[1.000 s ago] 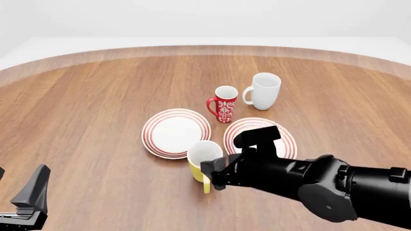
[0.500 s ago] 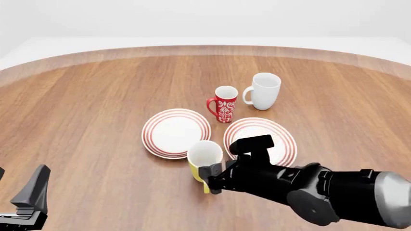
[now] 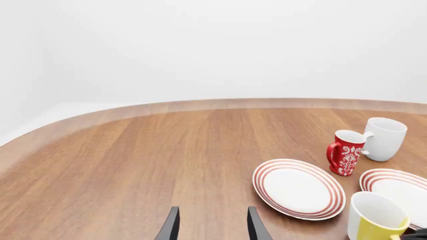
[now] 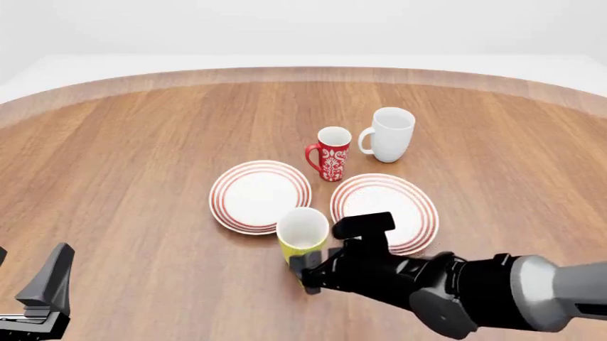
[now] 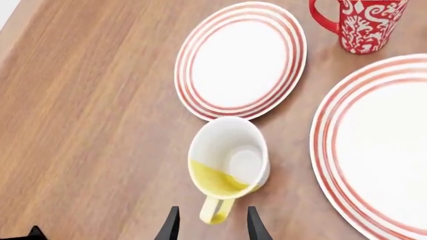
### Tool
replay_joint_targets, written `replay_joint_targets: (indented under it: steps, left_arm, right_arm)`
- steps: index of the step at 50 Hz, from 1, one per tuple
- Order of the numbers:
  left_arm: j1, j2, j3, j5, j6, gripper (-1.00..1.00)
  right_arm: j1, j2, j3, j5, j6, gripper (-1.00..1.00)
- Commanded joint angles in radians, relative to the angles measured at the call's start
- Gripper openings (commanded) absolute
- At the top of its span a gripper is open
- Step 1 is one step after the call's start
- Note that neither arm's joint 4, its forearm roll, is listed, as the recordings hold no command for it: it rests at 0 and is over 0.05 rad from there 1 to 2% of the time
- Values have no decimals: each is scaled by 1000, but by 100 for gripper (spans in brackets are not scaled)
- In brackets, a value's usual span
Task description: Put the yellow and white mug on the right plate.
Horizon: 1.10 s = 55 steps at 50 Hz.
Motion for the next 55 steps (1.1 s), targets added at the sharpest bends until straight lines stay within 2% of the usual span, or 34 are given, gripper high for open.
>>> replay_joint_targets:
  steps: [1, 35, 36, 55]
  left_arm:
    - [0, 0, 0, 0, 0, 100]
    - [0, 0, 0, 0, 0, 100]
    - [0, 0, 0, 0, 0, 100]
    - [0, 0, 0, 0, 0, 100]
  right_arm:
    - [15, 65, 0, -56, 25, 100]
    - [38, 139, -2, -126, 57, 100]
    - [37, 130, -2, -122, 51, -100]
    - [22, 84, 24, -119, 42, -100]
